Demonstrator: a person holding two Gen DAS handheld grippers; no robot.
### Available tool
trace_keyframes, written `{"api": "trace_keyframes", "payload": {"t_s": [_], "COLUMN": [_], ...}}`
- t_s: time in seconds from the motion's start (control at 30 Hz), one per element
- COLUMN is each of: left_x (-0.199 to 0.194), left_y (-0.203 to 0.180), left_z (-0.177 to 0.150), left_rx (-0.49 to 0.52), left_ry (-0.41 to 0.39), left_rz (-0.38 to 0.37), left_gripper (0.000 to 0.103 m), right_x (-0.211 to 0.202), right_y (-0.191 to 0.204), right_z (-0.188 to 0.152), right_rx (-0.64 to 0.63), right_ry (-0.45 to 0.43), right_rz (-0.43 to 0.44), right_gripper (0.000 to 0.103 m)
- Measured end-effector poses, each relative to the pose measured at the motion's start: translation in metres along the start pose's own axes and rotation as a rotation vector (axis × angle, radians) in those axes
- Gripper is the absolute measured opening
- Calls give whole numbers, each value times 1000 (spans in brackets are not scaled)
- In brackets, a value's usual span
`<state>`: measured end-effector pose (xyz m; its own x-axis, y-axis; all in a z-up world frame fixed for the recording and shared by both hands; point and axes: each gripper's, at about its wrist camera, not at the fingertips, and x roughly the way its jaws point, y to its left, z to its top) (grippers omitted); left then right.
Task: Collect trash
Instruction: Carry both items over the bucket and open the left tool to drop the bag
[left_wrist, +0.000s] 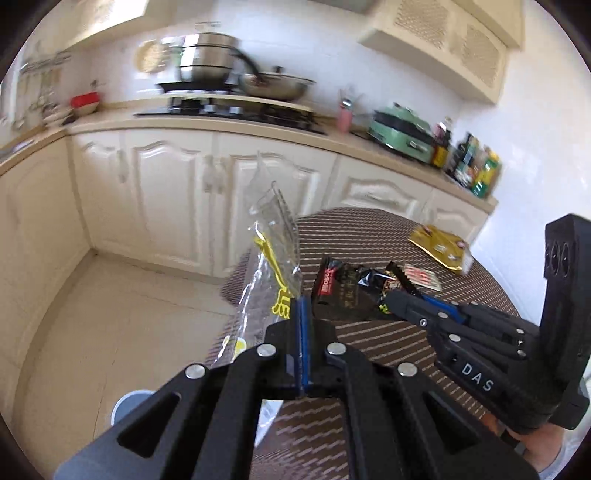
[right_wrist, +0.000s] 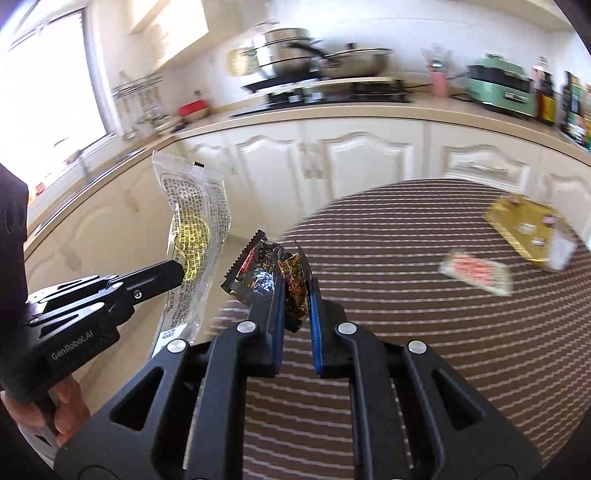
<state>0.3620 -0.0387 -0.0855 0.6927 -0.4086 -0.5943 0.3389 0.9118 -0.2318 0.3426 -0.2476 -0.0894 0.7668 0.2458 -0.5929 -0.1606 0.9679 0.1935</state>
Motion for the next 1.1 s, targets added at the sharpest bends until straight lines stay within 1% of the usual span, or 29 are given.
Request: {"api": "trace_keyframes", "payload": {"t_s": [0.13,0.23,0.27,0.4,0.53,0.67,0.77,0.83,0.93,1.0,1.03,1.1], "left_x": [-27,-37,-39,-33,-9,24,56,75,99,116,124,133], "left_y": [63,108,123,185,240,279,305,315,326,332,334,336], "left_z": [-17,-37,-45,-83,-127,-165,-193,-207,-226,-237,-240,-244], "left_rx": [-88,-153,-177,-270,-371,-449,-512,-532,-552,-545,-542,-543], "left_ry": [-17,-13,-9,35,104,171,225,250,290,321,331,341], "left_rz": [47,78,90,134,168,188,182,183,182,184,188,173], "left_gripper": [0,0,0,0,0,0,0,0,1,1,1,2], "right_x": [26,54,62,103,156,204,244,264,291,309,317,328], "right_y": [57,105,115,164,194,211,213,212,211,205,202,202], "right_z": [-7,-18,-22,-48,-85,-120,-144,-153,-172,-180,-184,-191], "right_rx": [-46,-83,-91,-139,-163,-179,-172,-174,-181,-177,-171,-161], "right_ry": [34,80,93,166,278,373,443,472,517,543,554,570], "right_rz": [72,131,142,173,187,173,153,136,112,95,88,79], "right_gripper": [12,12,12,12,12,12,12,12,12,12,12,12]}}
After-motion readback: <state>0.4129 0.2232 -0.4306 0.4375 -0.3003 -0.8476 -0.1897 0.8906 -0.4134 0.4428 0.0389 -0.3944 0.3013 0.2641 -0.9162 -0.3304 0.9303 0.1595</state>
